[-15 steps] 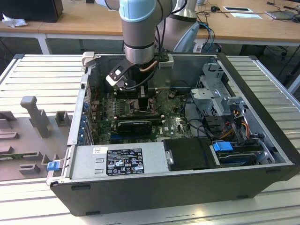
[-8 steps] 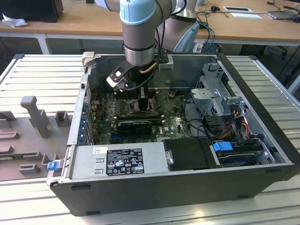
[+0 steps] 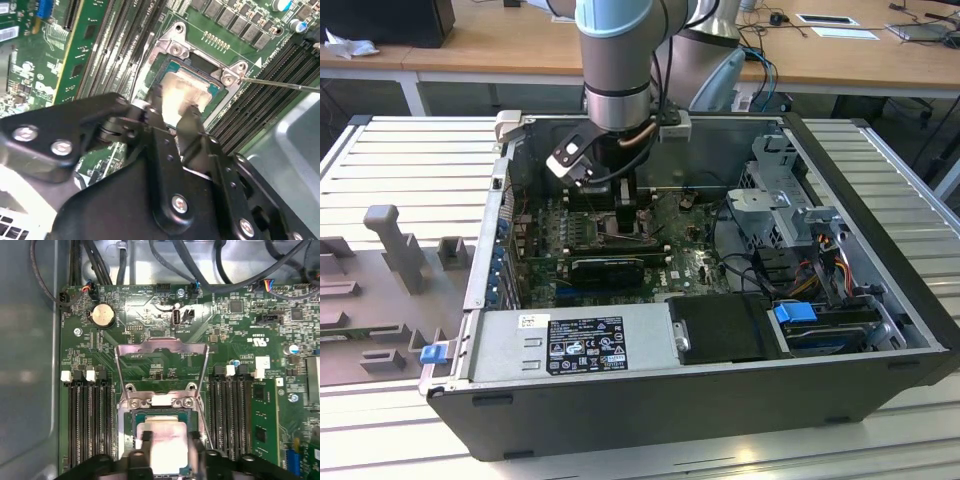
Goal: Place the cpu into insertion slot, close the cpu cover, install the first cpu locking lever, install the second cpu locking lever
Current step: 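Place the cpu into insertion slot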
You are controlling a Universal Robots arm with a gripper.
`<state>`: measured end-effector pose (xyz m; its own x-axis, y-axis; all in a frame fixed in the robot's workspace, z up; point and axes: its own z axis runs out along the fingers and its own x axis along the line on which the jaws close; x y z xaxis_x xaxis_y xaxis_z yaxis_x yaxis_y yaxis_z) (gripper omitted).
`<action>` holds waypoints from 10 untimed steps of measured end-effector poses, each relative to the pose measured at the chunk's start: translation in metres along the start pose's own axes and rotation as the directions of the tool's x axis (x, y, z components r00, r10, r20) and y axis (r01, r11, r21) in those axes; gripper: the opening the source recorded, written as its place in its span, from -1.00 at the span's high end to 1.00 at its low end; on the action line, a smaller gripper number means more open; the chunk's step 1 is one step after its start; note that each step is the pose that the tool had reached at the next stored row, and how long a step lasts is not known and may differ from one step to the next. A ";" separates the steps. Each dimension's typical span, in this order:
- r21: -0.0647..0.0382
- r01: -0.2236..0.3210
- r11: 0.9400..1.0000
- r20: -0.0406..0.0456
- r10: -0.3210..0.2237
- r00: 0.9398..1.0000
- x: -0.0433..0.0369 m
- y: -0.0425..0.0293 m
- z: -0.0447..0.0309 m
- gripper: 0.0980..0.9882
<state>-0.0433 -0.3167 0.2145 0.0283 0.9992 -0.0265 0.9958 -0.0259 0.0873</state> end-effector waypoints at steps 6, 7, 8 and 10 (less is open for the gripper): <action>0.000 0.000 1.000 0.005 0.000 1.000 -0.0001 0.0002 -0.0027 0.98; 0.000 0.000 1.000 0.005 0.000 1.000 -0.0001 0.0003 -0.0031 0.98; 0.000 0.000 1.000 0.005 0.000 1.000 -0.0001 0.0003 -0.0033 0.98; 0.000 0.000 1.000 0.005 0.000 1.000 -0.0001 0.0003 -0.0040 0.98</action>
<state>-0.0433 -0.3167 0.2186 0.0283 0.9991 -0.0320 0.9959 -0.0254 0.0874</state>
